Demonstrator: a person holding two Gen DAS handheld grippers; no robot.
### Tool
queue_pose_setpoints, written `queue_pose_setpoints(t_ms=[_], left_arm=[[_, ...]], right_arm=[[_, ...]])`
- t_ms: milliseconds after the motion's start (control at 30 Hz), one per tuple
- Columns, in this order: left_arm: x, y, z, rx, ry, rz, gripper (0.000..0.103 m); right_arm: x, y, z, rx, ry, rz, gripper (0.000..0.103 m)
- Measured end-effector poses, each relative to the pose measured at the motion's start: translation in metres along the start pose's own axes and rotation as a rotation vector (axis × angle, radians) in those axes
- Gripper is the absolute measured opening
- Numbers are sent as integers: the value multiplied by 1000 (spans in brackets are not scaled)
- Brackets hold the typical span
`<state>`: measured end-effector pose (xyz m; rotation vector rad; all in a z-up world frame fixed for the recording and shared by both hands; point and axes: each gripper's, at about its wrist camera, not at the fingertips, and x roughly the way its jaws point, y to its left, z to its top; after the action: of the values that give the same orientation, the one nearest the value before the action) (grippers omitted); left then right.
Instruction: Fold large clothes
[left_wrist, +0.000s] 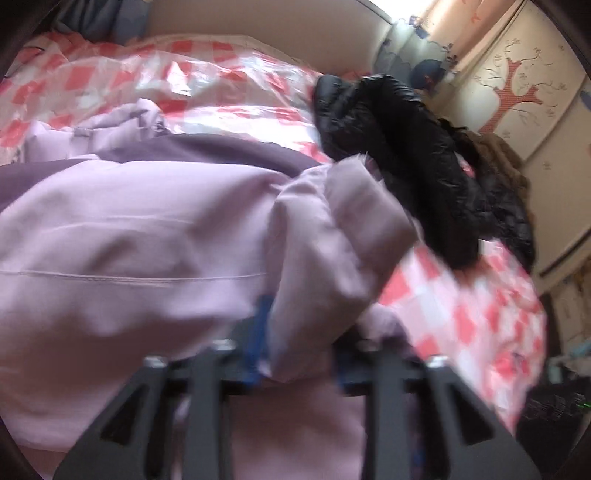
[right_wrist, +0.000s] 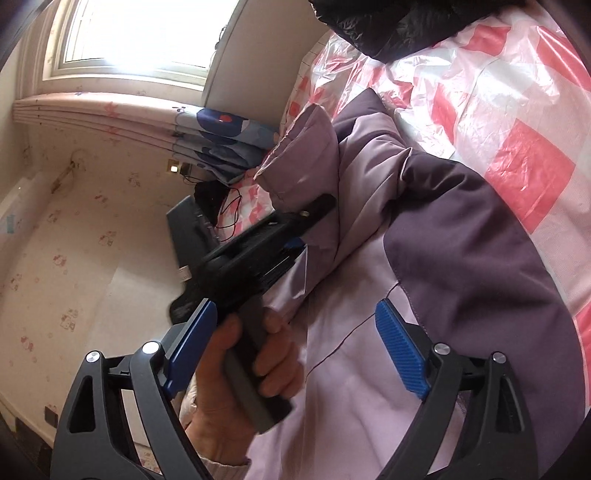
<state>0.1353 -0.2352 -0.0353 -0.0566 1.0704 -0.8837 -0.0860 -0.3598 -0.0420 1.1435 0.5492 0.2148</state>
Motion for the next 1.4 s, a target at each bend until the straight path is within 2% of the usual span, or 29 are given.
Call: queue_pose_setpoints(t_ms=[33,67,100,167,233,367,433,533,600,633,667,700,733,867,1000,1033,1100,1133,1200,1233,1300,1367,1400], left_arm=[[-6,-4,0,22,23,6,62],[-9,-12,2,54,39,42,69],[-15,-19,3,122,69,114,84],[-33,-31,-1,212,58,214,87],[-68,-29,-8,240,18,228,87],[-143,11,-30,122,-94,216,96],[-176,51,-42,49,-163,246,96],[-205,111,-49,-78,-195,291,96],[-221,150,-54,-197,-223,289,96],[-229,168,-57,-252,-245,287,96],[-233,181,-61,-287,-259,288,96],[-238,198,-65,-333,-277,292,96],[-240,206,-69,-348,-284,290,96],[-238,230,-72,-395,-298,280,96],[-257,223,-65,-385,-430,226,96],[-261,220,-62,-376,-459,214,96],[-260,216,-53,-355,-487,188,96],[-255,216,-48,-351,-475,183,96],[-230,219,-38,-350,-404,175,96],[-208,224,-35,-354,-338,171,96],[-166,234,-33,-353,-193,215,96],[-138,235,-36,-305,-109,301,96],[-138,232,-37,-283,-114,317,96]], right_arm=[[0,0,1,-2,-2,0,85],[0,0,2,-4,-1,3,85],[-1,0,2,-5,3,11,86],[4,2,1,-14,13,10,86],[7,4,-1,-37,20,-9,86],[12,12,-1,-77,27,-29,87],[18,18,7,-122,22,-57,87],[38,19,32,-112,4,-118,87],[57,18,48,-116,14,-180,87],[66,19,56,-118,24,-197,81],[71,21,62,-118,25,-202,59],[75,24,67,-121,23,-211,49],[78,29,72,-136,23,-220,26],[86,63,93,-253,27,-217,18],[66,137,106,-518,-83,-93,17],[58,149,109,-551,-118,-80,17],[54,146,118,-548,-140,-78,17],[57,132,123,-521,-136,-103,17],[76,86,131,-442,-54,-191,17],[89,57,130,-394,15,-248,18],[105,8,126,-294,137,-351,20],[86,-20,123,-181,106,-265,23],[75,-18,121,-177,67,-271,26]])
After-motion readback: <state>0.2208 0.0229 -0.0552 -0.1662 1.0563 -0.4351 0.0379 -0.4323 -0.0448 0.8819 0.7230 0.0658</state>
